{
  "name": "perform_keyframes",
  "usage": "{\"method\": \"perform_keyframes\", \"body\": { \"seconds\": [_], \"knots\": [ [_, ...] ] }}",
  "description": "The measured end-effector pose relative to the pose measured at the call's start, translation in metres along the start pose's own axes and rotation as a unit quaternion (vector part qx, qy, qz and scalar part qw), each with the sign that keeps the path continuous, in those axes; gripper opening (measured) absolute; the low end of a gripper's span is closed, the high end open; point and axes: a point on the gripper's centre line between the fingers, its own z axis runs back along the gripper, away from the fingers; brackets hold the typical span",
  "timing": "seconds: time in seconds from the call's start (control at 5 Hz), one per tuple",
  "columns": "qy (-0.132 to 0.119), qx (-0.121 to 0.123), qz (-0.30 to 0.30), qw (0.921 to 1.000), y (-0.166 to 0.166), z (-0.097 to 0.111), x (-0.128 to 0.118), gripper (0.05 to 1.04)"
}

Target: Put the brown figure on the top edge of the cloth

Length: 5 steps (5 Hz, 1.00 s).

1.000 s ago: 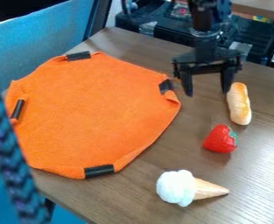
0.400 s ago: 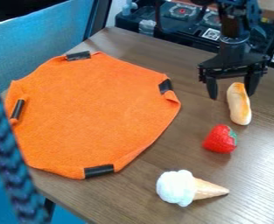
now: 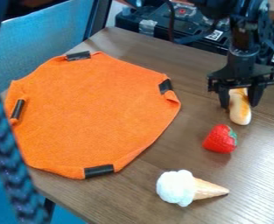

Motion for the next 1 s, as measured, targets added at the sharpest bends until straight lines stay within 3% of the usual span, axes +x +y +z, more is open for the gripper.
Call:
{"method": "perform_keyframes", "body": {
  "seconds": [0.2,0.4,0.6,0.8,1.0],
  "knots": [
    [0.007,0.007,0.015,0.9998,0.004,-0.006,-0.004,0.581],
    [0.02,0.004,0.015,0.9997,0.012,-0.001,-0.015,0.581],
    [0.038,-0.028,0.033,0.9983,0.022,0.019,-0.014,0.581],
    [0.016,-0.071,0.051,0.9961,0.043,0.065,0.003,0.581],
    [-0.002,-0.099,0.04,0.9943,0.059,0.094,0.0,0.581]
  ]
}}
